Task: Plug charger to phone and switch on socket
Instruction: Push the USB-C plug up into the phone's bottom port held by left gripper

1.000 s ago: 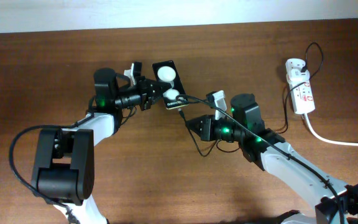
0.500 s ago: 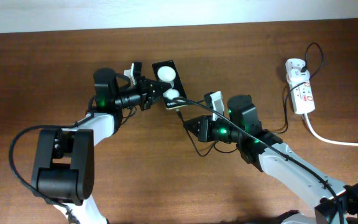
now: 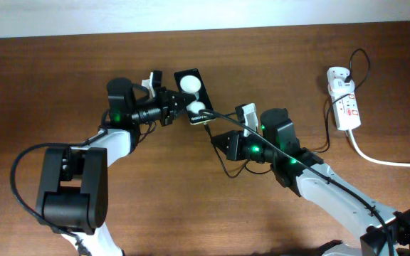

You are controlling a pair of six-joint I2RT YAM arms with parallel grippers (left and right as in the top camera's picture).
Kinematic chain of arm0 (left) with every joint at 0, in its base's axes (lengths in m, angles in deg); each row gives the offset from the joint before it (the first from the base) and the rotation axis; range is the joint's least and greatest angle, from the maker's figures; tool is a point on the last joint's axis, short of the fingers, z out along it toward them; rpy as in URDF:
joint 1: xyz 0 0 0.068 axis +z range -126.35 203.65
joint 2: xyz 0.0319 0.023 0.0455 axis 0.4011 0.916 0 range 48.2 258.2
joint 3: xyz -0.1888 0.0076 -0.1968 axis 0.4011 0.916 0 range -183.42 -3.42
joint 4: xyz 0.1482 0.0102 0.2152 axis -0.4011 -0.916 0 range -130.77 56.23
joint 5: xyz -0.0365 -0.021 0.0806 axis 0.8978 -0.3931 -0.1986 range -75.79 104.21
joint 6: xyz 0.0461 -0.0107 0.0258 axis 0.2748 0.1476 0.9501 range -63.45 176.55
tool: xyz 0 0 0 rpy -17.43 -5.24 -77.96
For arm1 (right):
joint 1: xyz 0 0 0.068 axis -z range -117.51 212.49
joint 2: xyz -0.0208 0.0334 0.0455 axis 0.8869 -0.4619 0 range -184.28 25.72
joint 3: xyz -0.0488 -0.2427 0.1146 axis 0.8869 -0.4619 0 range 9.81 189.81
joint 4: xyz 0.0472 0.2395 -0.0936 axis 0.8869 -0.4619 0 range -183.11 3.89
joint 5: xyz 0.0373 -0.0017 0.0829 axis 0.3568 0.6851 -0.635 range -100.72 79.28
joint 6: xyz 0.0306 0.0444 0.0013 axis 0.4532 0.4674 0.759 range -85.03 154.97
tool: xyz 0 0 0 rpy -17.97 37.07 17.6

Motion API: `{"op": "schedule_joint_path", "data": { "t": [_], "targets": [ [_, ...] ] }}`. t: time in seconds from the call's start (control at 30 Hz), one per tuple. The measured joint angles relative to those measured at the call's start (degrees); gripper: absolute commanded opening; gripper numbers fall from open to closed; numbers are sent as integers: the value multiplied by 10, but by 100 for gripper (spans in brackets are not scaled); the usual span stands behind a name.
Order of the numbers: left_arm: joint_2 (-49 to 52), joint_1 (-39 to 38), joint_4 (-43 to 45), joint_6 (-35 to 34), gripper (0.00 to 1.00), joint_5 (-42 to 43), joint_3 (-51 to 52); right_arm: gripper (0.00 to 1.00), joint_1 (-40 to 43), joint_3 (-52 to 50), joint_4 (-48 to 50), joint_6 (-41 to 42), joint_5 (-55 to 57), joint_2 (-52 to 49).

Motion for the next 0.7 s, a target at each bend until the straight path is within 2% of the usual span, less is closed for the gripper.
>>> {"op": "schedule_joint_path", "data": {
  "t": [0.7],
  "targets": [
    [0,-15,0,15,0,-15,-1,4,0,-3,17,25,9,0]
  ]
}}
